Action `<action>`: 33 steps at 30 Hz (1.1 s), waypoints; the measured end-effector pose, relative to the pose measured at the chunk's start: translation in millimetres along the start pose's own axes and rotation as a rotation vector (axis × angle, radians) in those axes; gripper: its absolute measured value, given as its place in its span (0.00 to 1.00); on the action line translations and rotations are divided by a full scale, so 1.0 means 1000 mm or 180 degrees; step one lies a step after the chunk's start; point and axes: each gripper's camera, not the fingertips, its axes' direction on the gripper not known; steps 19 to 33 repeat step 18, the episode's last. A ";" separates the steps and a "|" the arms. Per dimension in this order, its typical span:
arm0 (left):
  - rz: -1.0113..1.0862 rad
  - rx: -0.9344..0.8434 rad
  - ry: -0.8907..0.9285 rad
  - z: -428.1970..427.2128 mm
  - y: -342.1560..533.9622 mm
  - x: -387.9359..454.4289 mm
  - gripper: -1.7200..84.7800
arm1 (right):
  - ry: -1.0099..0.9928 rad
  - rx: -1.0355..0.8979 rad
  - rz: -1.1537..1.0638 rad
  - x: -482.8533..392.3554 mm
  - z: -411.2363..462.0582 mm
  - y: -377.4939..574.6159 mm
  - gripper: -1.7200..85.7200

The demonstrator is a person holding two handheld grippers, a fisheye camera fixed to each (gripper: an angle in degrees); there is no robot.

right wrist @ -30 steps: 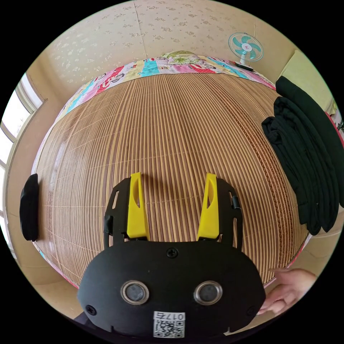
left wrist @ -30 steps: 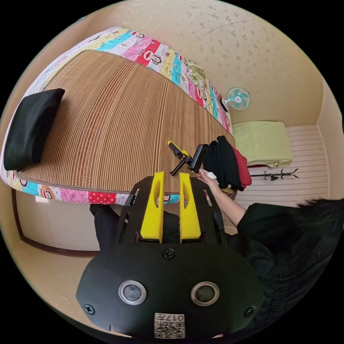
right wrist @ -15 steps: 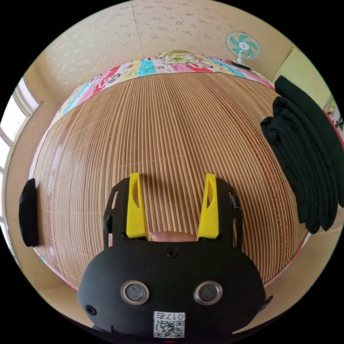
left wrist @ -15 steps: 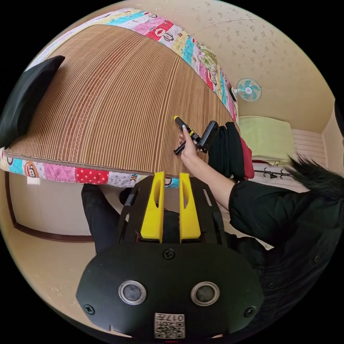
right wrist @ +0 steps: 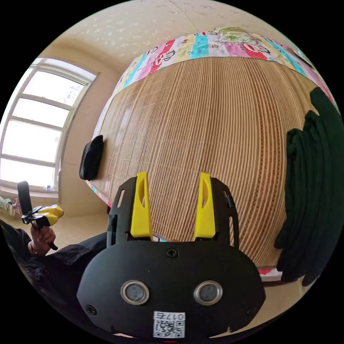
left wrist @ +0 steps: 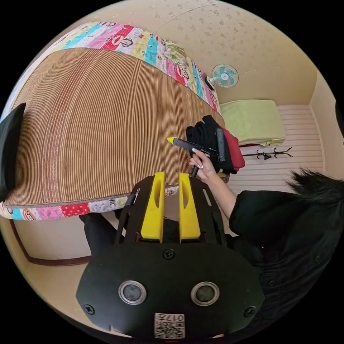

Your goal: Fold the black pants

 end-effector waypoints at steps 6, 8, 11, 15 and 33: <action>0.0504 -0.0112 -0.0096 0.038 -0.037 0.057 0.10 | 0.1665 0.0531 0.0608 0.034 -0.160 0.021 0.28; 0.0601 -0.0128 -0.0100 0.050 -0.046 0.073 0.10 | 0.1965 0.0447 0.1131 0.081 -0.193 0.022 0.27; 0.0668 -0.0143 -0.0183 0.062 -0.051 0.085 0.10 | 0.1674 0.0364 0.1677 0.142 -0.202 0.020 0.25; 0.0703 -0.0176 -0.0301 0.072 -0.054 0.093 0.10 | 0.1451 0.0564 0.1672 0.150 -0.195 0.016 0.26; 0.0692 -0.0195 -0.0383 0.079 -0.057 0.094 0.10 | 0.1449 0.0112 0.2042 0.175 -0.137 0.009 0.27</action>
